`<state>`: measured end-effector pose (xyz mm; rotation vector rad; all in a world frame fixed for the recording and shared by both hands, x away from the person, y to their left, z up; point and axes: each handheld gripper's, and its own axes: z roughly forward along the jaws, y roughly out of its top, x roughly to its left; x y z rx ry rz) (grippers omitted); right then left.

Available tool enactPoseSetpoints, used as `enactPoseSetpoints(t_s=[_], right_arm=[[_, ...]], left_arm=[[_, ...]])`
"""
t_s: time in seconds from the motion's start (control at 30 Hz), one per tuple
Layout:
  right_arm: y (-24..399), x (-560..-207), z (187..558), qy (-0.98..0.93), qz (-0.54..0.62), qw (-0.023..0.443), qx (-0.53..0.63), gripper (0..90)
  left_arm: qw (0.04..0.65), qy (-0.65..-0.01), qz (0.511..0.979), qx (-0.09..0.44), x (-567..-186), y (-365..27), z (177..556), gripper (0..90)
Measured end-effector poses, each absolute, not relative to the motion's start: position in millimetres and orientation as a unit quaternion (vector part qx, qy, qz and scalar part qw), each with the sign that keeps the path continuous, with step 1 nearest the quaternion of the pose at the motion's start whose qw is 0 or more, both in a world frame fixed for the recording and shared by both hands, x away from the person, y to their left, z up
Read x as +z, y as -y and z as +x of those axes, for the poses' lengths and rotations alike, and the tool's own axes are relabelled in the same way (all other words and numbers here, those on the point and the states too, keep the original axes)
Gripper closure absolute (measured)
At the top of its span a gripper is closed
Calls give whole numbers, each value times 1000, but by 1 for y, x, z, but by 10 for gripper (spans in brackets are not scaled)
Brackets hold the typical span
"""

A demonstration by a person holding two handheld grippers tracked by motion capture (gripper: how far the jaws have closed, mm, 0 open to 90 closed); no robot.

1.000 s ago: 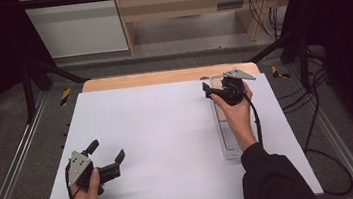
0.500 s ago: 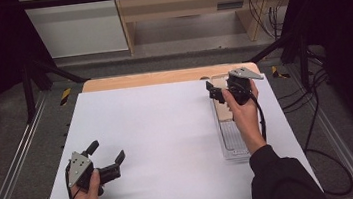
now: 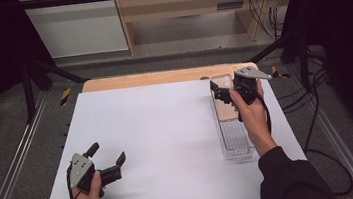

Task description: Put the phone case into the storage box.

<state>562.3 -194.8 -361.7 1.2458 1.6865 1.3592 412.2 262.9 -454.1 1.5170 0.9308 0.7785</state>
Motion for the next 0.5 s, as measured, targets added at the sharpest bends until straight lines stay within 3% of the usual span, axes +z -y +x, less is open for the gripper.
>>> enactPoseSetpoints(t_s=[0.2, 0.5], right_arm=[[200, -358, 556, -630, 465, 339, 521, 53], [195, -358, 551, -647, 449, 334, 518, 48]], left_arm=[[566, -397, 641, 333, -453, -265, 413, 13], [570, -396, 637, 336, -451, -268, 415, 13]])
